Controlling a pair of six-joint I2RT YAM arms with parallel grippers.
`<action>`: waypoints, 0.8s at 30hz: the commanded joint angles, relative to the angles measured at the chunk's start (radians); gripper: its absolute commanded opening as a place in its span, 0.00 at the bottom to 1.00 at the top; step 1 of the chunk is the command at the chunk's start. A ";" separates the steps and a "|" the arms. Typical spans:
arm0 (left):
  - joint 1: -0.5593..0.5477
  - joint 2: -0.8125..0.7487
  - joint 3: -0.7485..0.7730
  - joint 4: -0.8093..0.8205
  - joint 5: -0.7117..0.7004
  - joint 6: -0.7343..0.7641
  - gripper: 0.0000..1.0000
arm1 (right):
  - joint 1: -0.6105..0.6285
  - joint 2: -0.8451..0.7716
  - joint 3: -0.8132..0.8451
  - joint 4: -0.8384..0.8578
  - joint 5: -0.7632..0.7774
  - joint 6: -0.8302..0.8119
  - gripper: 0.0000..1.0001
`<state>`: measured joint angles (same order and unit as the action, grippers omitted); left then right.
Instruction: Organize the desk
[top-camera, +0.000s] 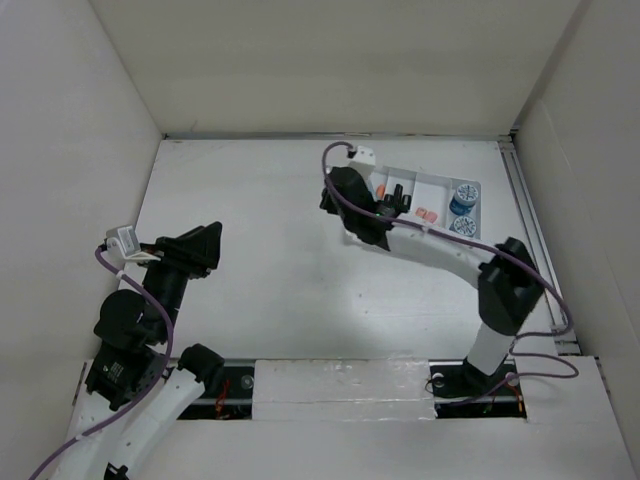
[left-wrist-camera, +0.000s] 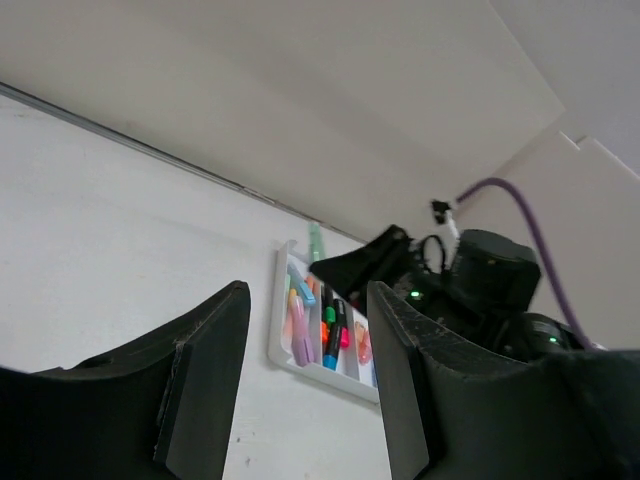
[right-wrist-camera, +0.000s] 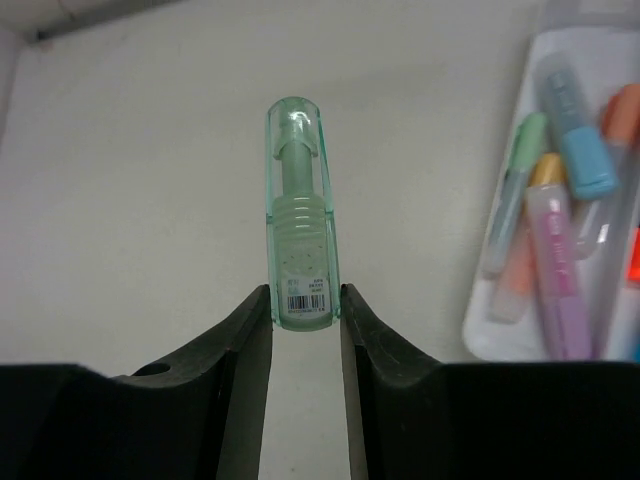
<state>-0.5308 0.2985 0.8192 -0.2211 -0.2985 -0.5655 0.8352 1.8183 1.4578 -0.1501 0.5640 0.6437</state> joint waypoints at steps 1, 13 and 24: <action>-0.005 -0.005 0.001 0.051 0.016 0.013 0.47 | -0.082 -0.129 -0.141 0.095 0.047 0.100 0.13; -0.005 0.019 -0.014 0.086 0.076 0.030 0.50 | -0.458 -0.372 -0.528 0.178 -0.111 0.211 0.11; -0.005 0.067 -0.022 0.118 0.185 0.067 0.57 | -0.556 -0.356 -0.476 0.076 -0.142 0.209 0.81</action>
<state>-0.5308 0.3504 0.8040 -0.1635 -0.1654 -0.5243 0.2810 1.4860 0.9344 -0.0654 0.4442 0.8448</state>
